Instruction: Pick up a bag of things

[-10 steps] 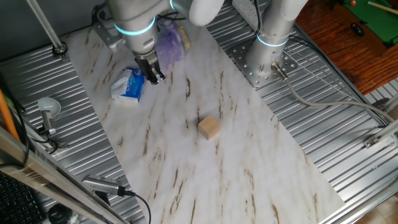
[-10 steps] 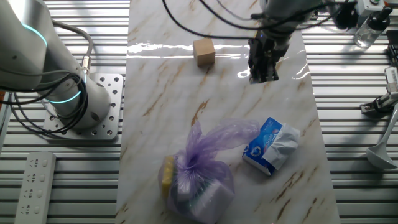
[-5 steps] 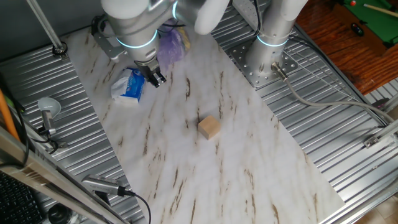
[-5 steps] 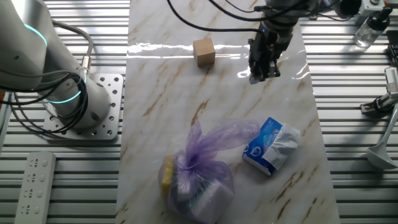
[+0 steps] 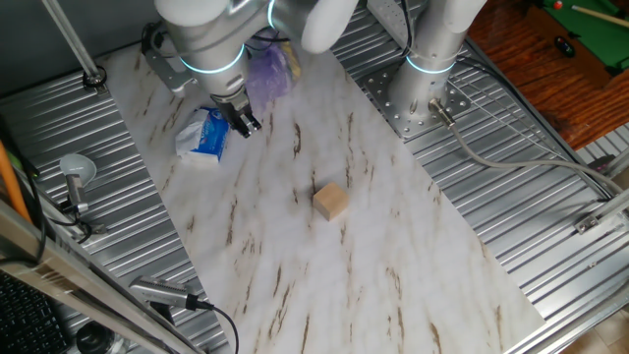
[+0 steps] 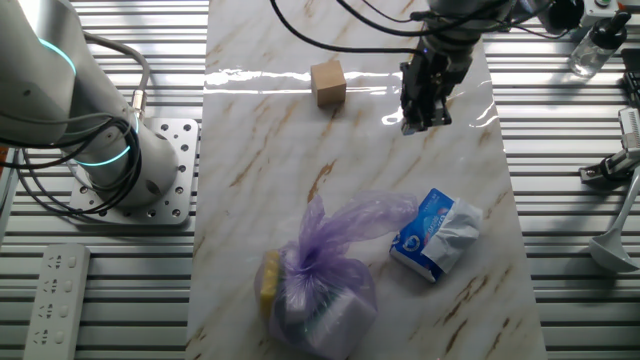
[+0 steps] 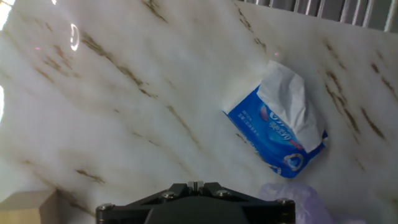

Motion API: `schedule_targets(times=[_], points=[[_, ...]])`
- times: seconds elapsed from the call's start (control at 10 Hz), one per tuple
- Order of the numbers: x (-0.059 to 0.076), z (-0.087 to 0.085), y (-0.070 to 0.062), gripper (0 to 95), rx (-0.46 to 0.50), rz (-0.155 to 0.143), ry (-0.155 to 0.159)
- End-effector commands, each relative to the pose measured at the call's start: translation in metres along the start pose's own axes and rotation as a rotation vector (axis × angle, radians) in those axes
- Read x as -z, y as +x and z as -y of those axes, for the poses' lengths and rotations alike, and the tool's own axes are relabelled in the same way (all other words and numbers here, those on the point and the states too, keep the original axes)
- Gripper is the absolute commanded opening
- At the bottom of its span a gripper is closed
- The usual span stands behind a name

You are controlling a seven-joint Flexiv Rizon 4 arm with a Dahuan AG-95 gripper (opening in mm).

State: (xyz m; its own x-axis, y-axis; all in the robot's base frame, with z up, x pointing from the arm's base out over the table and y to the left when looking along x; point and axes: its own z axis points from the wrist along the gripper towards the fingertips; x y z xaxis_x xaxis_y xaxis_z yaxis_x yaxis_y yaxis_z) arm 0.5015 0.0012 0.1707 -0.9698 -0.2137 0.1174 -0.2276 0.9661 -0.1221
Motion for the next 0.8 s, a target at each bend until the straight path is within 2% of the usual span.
schedule_targets(times=[0.1, 0.3, 0.5, 0.7, 0.8], points=[[-0.0003, 0.0005, 0.0015, 0.0, 0.001, 0.012, -0.017], [-0.0003, 0.0005, 0.0015, 0.0, -0.014, 0.014, -0.030], [-0.0003, 0.0005, 0.0015, 0.0, -0.031, 0.018, -0.029], [-0.0003, 0.0005, 0.0015, 0.0, -0.051, 0.012, -0.032], [-0.0003, 0.0005, 0.0015, 0.0, -0.077, -0.001, -0.036]])
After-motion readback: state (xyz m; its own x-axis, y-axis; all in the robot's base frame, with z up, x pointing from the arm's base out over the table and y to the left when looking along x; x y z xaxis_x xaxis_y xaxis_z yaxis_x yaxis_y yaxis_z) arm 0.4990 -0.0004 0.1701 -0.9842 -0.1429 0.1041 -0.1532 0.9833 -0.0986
